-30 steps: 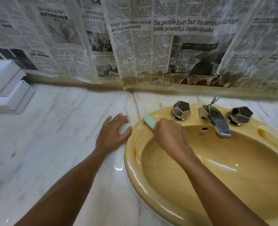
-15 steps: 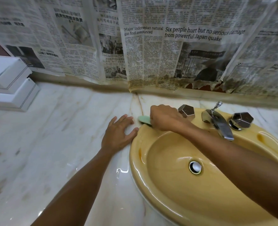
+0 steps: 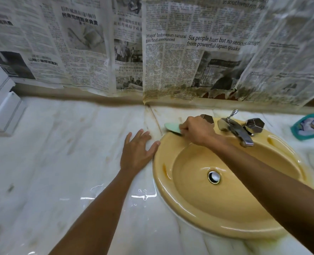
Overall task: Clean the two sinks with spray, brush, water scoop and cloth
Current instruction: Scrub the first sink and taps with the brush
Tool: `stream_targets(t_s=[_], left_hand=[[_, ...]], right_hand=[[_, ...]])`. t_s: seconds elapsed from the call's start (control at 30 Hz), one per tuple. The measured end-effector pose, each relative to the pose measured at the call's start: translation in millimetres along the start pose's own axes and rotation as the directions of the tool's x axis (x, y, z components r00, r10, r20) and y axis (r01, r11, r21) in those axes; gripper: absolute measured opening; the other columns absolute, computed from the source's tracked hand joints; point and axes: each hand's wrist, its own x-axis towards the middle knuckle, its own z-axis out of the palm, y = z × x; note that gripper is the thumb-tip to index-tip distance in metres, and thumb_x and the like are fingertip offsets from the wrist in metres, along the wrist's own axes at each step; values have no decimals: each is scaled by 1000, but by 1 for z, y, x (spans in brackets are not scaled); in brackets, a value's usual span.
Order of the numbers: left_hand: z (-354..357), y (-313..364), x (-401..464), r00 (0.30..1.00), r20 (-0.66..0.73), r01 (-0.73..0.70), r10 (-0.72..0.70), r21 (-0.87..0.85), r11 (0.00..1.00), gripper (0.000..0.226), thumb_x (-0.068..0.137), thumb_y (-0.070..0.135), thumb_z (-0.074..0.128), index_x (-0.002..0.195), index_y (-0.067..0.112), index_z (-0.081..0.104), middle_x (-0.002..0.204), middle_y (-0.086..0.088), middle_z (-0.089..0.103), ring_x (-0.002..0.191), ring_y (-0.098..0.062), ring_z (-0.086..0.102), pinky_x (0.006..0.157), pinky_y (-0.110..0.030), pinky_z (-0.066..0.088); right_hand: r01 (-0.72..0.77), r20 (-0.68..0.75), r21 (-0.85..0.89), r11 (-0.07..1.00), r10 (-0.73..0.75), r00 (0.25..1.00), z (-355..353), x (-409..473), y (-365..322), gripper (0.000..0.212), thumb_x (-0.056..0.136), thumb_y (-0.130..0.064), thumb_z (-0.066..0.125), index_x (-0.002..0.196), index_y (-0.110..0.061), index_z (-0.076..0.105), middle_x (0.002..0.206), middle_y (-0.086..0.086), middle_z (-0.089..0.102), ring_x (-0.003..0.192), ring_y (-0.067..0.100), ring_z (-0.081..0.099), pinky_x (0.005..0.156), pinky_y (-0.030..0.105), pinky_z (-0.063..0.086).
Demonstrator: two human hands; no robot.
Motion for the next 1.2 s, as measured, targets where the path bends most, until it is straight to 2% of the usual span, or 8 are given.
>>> stream_targets(t_s=[0.2,0.33,0.47,0.6,0.77,0.9,1.07,1.2], left_hand=[[0,-7,1,999,-33,-22,20,-54,998,61,95,51,25,119,12,67,128,-2,66,136,-16,46,119,-39,18],[-3,-2,-4,997,33,-71,70,39,997,72,91,60,23,128,13,63,141,-4,56,142,-20,39,120,-42,11],[-4,0,-2,997,46,-66,63,80,995,78,87,65,20,129,15,63,145,-3,53,143,-19,35,120,-43,10],[-1,0,-2,998,2,-69,70,100,993,71,89,62,27,121,14,68,139,-3,59,138,-20,42,118,-44,14],[4,-2,-1,996,-32,-79,83,107,991,64,90,60,33,116,13,70,134,-3,62,134,-22,47,117,-47,20],[5,-5,-1,996,-30,-79,83,123,989,65,90,62,35,118,14,69,135,-3,61,136,-21,46,118,-47,21],[5,-3,-2,997,-52,-45,49,80,996,64,87,62,36,117,15,69,136,-2,61,137,-19,45,119,-44,18],[4,-1,-1,996,-65,-52,59,94,994,63,87,63,39,114,15,71,133,-1,63,136,-17,47,118,-43,22]], right_hand=[[121,28,-294,948,-118,993,-31,15,10,27,94,-26,59,119,-33,67,118,-5,66,110,20,53,90,38,24],[349,301,-281,894,-262,917,-30,18,8,25,94,-26,62,118,-33,67,114,-11,66,108,15,51,88,37,21],[253,196,-406,878,-187,963,-36,27,5,30,95,-32,59,125,-31,62,116,-6,66,110,17,51,89,38,22],[504,325,-425,752,-393,860,-20,16,-18,19,93,-28,61,110,-28,68,103,-7,69,101,16,56,80,37,18],[365,256,-461,809,-273,927,-36,29,-15,10,93,-25,62,99,-19,68,86,-4,64,90,20,56,87,39,19],[628,413,-470,620,-475,777,-15,8,-28,7,93,-27,59,87,-25,63,75,-7,52,84,17,52,79,37,18],[464,366,-552,693,-299,881,-43,26,-11,12,93,-29,63,88,-17,62,83,-1,63,82,20,57,95,44,23],[620,422,-486,615,-456,783,-22,-1,-12,16,92,-21,61,78,-22,55,76,-4,58,80,20,54,86,39,20]])
